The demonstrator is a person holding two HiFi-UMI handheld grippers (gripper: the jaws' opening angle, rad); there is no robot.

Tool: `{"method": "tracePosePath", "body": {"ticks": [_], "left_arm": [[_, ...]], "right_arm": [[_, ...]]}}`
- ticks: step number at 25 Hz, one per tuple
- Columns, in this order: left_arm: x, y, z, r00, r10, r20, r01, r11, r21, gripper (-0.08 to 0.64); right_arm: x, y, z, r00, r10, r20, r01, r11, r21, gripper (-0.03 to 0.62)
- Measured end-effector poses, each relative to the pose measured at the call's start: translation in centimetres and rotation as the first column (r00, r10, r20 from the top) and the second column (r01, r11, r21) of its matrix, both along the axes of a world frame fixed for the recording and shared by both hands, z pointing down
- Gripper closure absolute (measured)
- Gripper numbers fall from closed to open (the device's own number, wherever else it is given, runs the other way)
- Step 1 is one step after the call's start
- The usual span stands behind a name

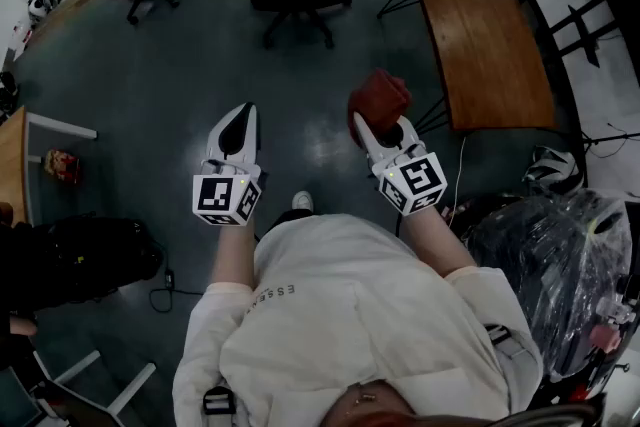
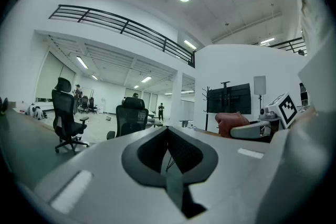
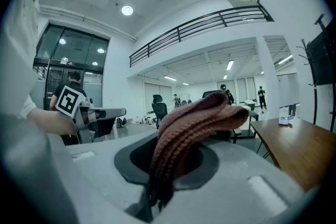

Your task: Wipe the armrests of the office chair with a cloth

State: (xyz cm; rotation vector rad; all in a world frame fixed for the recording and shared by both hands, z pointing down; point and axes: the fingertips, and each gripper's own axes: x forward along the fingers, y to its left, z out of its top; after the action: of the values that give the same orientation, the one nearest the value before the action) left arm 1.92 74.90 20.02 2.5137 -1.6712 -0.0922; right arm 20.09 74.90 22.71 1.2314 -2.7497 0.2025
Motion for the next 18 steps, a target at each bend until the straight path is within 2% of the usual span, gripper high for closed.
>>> {"method": "tracePosePath", "body": {"ticks": [9, 18], "left_arm": [[1.0, 0.0, 1.2, 0.999, 0.002, 0.035, 0.0, 0.999, -0.04, 0.546], [-1.8, -0.8, 1.2, 1.0, -0.025, 0.003, 0.025, 0.999, -0.027, 0.546]], "right_arm": [[1.4, -0.1, 0.7, 1.0, 0.025, 0.01, -0.025, 0.999, -0.02, 0.549], [-0.9, -1.7, 0.5, 1.0, 0.0, 0.01, 0.0, 1.0, -0.013, 0.549]]}}
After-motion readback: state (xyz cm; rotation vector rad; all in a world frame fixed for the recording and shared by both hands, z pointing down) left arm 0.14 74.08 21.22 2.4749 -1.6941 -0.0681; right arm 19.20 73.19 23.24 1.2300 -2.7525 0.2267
